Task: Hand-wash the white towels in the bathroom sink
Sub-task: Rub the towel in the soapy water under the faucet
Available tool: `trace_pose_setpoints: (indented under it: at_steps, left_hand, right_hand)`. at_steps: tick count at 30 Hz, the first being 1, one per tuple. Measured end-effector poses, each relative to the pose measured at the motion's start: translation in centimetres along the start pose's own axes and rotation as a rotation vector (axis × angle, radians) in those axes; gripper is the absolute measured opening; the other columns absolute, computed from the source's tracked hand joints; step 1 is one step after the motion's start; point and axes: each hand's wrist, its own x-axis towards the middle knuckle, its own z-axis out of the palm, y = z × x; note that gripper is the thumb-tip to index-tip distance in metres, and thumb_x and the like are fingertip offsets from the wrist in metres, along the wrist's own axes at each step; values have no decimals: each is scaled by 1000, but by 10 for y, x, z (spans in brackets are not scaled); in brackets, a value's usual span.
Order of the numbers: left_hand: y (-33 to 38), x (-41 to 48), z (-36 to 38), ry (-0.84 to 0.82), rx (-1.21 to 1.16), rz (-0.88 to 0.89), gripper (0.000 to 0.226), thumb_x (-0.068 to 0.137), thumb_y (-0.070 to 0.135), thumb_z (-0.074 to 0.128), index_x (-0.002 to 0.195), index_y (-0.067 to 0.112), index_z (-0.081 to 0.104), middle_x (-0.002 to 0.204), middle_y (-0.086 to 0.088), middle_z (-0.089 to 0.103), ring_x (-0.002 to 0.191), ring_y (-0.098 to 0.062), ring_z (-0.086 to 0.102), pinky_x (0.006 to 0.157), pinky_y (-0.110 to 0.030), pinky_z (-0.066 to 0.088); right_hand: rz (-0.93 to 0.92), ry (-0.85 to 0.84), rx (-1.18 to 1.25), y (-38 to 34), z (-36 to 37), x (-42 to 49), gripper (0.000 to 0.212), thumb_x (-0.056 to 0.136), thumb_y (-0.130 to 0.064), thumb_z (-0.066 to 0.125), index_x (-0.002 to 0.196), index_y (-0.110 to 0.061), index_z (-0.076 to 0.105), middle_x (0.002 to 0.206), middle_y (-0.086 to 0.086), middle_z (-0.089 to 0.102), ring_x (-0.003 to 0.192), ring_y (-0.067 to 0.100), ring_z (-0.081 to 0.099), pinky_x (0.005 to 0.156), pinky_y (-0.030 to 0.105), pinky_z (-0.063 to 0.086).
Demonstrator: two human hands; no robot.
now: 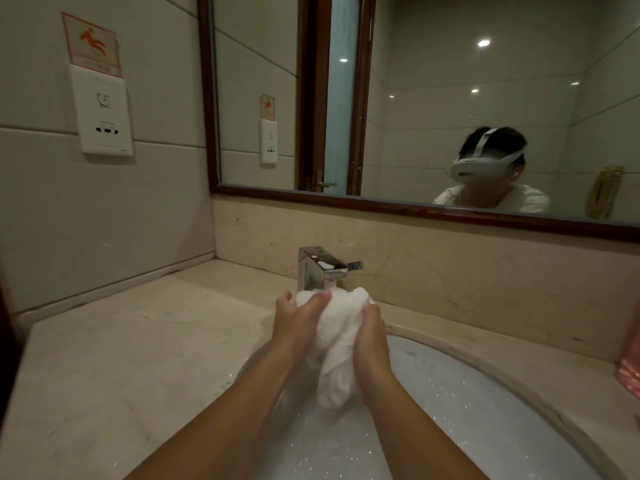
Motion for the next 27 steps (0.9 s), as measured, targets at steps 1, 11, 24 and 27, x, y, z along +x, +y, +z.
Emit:
trace_pose_setpoints:
  at_steps: [1, 11, 24, 27]
  left_hand:
    - [0, 1, -1, -24, -6, -10, 73, 78, 52, 77, 135, 10, 60, 123, -7, 72, 107, -28, 71, 91, -43, 60]
    - [-5, -4, 0, -94, 94, 5, 35, 89, 50, 74, 109, 23, 65, 111, -3, 72, 100, -20, 71, 91, -40, 59]
    - [1, -3, -2, -121, -43, 105, 51, 74, 35, 68, 124, 21, 68, 109, -7, 76, 100, -27, 74, 91, -48, 62]
    - [0, -2, -1, -136, -40, 110, 44, 70, 41, 68, 107, 17, 73, 99, -7, 77, 97, -30, 74, 83, -42, 59]
  right_hand:
    - [-11, -8, -6, 1, -1, 0, 98, 64, -92, 33, 131, -29, 64, 115, 8, 73, 102, 33, 71, 96, 55, 59]
    - [-168, -79, -187, -8, -9, -15, 65, 90, -78, 56, 128, -26, 59, 109, -5, 70, 99, 16, 68, 82, 37, 54]
    - [-146, -26, -86, -3, -6, 1, 58, 99, -76, 41, 133, -30, 51, 112, -2, 65, 109, 26, 65, 98, 45, 55]
    - [-211, -19, -190, -4, -6, -1, 54, 101, -71, 44, 133, -29, 53, 107, -5, 65, 104, 23, 65, 90, 40, 55]
